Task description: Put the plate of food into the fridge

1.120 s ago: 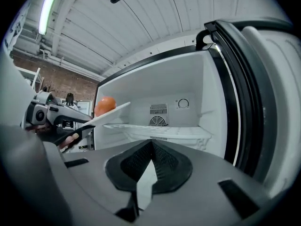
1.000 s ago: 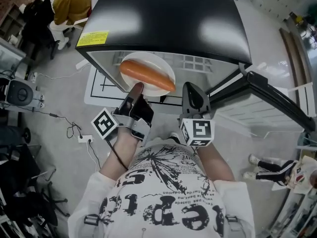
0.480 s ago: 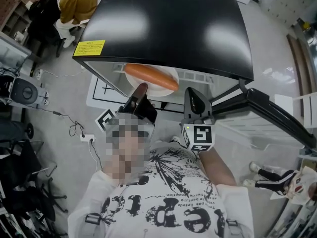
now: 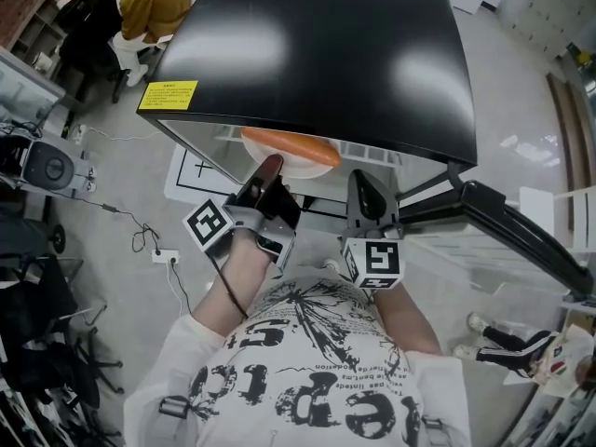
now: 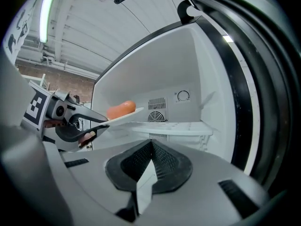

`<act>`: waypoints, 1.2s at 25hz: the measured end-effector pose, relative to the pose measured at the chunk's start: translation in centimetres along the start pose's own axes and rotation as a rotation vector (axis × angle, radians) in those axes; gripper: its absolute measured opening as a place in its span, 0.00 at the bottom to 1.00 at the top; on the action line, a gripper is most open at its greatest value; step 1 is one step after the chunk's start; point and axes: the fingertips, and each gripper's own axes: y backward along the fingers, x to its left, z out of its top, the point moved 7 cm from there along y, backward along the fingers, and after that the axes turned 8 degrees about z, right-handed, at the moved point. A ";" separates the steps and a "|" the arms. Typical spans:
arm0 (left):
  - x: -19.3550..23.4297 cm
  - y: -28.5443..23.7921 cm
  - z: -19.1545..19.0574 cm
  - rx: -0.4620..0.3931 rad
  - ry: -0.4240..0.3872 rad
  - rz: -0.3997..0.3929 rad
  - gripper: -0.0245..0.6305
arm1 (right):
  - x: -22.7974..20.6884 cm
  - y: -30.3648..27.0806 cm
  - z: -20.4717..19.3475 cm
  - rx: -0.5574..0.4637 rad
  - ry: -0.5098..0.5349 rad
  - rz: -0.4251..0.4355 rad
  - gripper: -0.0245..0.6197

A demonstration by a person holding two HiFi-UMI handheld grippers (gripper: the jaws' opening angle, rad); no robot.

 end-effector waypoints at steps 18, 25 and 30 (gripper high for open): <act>-0.8 -2.0 -0.7 -0.013 0.056 0.044 0.08 | -1.5 -0.6 0.1 -0.021 -0.060 0.070 0.04; -1.0 -2.2 -0.9 -0.030 0.068 0.046 0.11 | -1.2 -0.9 0.1 -0.020 -0.057 0.108 0.04; -1.3 -2.3 -1.0 -0.069 0.076 0.074 0.11 | -1.2 -1.2 0.0 -0.013 -0.071 0.109 0.04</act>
